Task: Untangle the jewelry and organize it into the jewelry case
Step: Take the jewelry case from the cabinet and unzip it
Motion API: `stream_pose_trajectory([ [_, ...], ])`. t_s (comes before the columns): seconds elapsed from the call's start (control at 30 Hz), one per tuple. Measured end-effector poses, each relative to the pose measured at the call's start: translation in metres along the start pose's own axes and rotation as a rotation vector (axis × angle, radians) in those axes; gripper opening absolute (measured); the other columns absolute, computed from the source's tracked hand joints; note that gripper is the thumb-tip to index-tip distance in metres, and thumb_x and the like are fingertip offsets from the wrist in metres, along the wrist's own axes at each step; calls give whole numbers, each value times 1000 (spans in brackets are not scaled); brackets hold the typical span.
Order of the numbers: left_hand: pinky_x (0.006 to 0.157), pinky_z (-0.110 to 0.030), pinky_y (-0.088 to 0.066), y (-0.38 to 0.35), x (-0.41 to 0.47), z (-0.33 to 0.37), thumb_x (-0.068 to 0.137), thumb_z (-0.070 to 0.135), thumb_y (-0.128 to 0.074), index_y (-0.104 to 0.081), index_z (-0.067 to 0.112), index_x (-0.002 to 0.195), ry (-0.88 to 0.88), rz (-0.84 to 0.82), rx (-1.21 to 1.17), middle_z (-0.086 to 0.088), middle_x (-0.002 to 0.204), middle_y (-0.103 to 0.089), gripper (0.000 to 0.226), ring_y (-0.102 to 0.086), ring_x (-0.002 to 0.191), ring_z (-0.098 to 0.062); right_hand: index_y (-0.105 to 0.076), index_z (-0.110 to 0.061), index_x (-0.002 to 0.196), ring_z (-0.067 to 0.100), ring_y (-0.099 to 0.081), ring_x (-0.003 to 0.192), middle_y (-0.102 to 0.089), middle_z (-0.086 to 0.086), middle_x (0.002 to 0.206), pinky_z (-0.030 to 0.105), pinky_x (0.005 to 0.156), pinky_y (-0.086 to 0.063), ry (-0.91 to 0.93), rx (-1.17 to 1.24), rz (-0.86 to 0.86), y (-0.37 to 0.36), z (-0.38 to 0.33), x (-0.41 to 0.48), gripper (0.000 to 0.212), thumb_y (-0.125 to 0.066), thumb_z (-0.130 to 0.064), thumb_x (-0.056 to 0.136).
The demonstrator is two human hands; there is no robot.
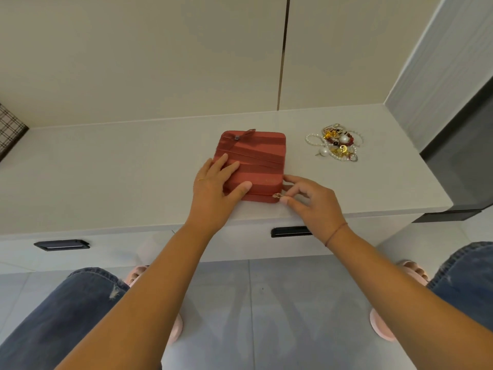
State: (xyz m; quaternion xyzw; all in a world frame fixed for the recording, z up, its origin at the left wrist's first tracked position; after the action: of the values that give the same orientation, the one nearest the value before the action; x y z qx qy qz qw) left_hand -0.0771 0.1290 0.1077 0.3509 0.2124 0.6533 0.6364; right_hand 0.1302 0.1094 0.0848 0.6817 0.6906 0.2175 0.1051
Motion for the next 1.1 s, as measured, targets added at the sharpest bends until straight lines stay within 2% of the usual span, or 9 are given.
stream_pose_trajectory([
  [0.1, 117, -41, 5, -7, 4, 10, 84, 69, -38, -46, 24, 140, -146, -6, 290, -1, 154, -32, 72, -11, 147, -24, -67, -8, 77, 7, -58, 109, -62, -4, 122, 22, 98, -42, 41, -42, -16, -18, -6, 7, 7, -71, -11, 80],
  [0.2, 117, -40, 6, -15, 13, 10, 81, 74, -19, -37, 28, 145, -158, -56, 366, 3, 157, -26, 81, -12, 147, -19, -65, -11, 77, 2, -54, 107, -60, -5, 121, 8, 95, -35, 85, -78, -14, -34, -9, 9, 8, -70, -13, 82],
  [0.27, 118, -40, 3, -15, 17, 6, 82, 73, -19, -34, 30, 146, -167, -40, 383, 4, 157, -25, 79, -13, 147, -18, -63, -13, 78, 1, -52, 104, -58, -5, 118, 1, 91, -31, 117, -88, 18, -38, -9, 9, 8, -68, -13, 84],
  [0.53, 119, -46, -3, -20, 17, 10, 76, 78, -29, -43, 27, 142, -127, 7, 386, 3, 154, -32, 84, -19, 146, -19, -64, -5, 80, 3, -54, 90, -66, 9, 104, -2, 82, -32, 195, -126, 61, -39, -1, 20, 11, -69, -15, 82],
  [0.57, 118, -48, -5, -21, 17, 12, 76, 77, -31, -46, 26, 140, -113, 23, 386, 3, 153, -35, 83, -21, 146, -20, -64, -6, 79, 5, -56, 90, -67, 8, 103, 1, 84, -34, 204, -120, 63, -39, -1, 20, 13, -68, -18, 82],
  [0.63, 118, -50, -7, -22, 17, 15, 77, 73, -33, -49, 25, 138, -101, 44, 383, 1, 151, -39, 80, -24, 145, -22, -64, -10, 79, 10, -60, 92, -68, 4, 102, 21, 89, -44, 221, -128, 51, -41, 2, 21, 19, -62, -29, 82],
  [0.7, 118, -50, -9, -22, 17, 15, 77, 71, -34, -49, 24, 138, -103, 41, 400, 1, 150, -39, 78, -25, 144, -22, -65, -14, 79, 13, -62, 92, -68, -2, 102, 33, 88, -43, 229, -190, 61, -38, 6, 23, 25, -56, -37, 83],
  [1.0, 119, -45, -10, -16, 18, 15, 77, 68, -37, -50, 27, 136, -107, -11, 408, 4, 150, -39, 74, -24, 144, -19, -64, -21, 75, 15, -57, 76, -65, -8, 77, 27, 76, -25, 116, -387, 130, -12, 20, 73, 17, -70, -37, 81],
  [1.1, 120, -43, -10, -9, 20, 12, 77, 68, -36, -47, 28, 139, -128, -58, 417, 6, 152, -36, 74, -22, 145, -17, -63, -24, 73, 14, -56, 76, -63, -9, 76, 37, 84, -39, 69, -379, 116, -8, 22, 95, 17, -71, -37, 80],
])
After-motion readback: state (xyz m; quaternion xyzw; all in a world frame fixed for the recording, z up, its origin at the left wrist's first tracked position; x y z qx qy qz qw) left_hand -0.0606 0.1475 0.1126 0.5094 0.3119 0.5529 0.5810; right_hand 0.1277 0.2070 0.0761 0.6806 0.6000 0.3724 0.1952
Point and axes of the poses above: each hand's wrist, its own x-axis towards the middle knuckle, its own y-axis out of the back of the hand, z = x × y, the point moved 5 cm from there along x, towards the middle knuckle
